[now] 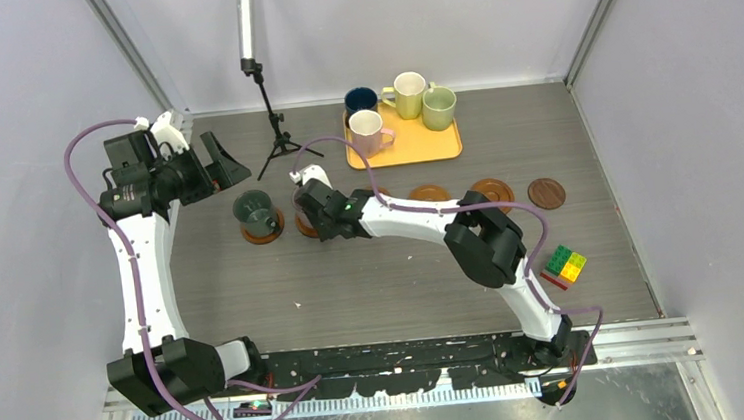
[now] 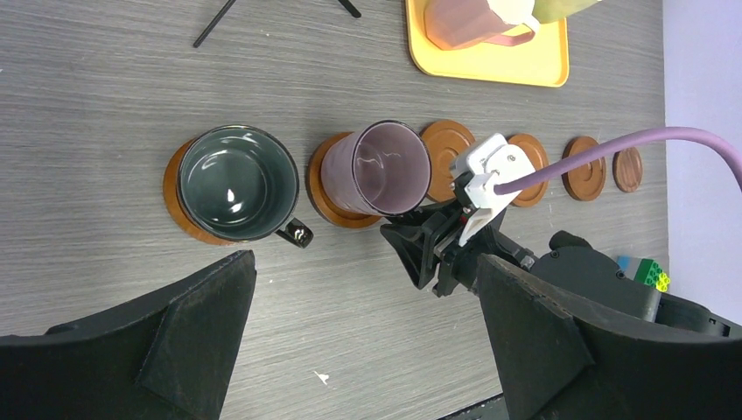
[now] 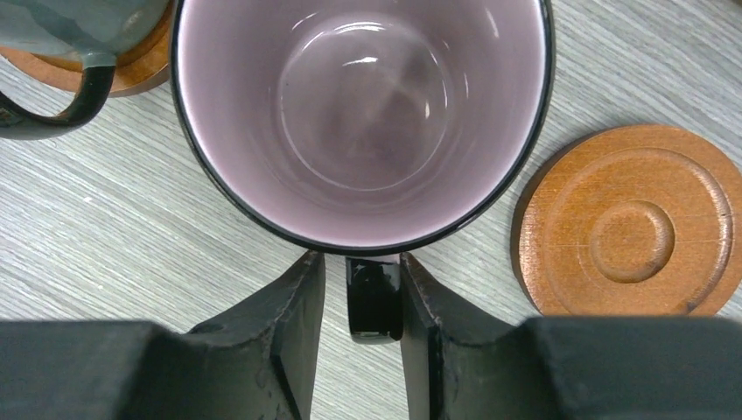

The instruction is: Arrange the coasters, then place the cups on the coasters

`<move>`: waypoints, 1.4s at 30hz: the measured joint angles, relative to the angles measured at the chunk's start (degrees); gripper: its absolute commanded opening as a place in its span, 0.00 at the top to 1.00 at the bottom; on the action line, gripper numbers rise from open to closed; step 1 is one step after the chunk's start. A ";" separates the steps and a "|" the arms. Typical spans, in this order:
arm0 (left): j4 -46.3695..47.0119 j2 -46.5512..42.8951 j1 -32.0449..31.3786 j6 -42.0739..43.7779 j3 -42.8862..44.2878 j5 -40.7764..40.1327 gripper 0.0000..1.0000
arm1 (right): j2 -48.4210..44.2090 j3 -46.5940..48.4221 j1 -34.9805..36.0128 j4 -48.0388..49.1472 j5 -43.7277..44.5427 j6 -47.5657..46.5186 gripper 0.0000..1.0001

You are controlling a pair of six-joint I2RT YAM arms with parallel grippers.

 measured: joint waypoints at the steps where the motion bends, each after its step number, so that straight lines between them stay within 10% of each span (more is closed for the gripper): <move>1: 0.00 0.00 0.00 0.00 0.00 -0.09 0.00 | 0.00 0.00 0.11 0.15 0.00 0.17 0.58; 16: 0.00 0.00 0.00 -0.02 0.00 -0.20 0.00 | -0.17 -0.15 0.90 -0.44 -1.16 3.17 0.53; 28: 0.00 0.00 0.00 0.04 -0.02 -0.15 0.00 | -4.81 -2.21 0.85 -3.69 -1.86 1.22 0.23; 42: -0.02 0.00 0.00 0.24 -0.02 0.94 0.00 | -17.27 -9.51 -17.90 -5.25 -15.85 -3.39 0.37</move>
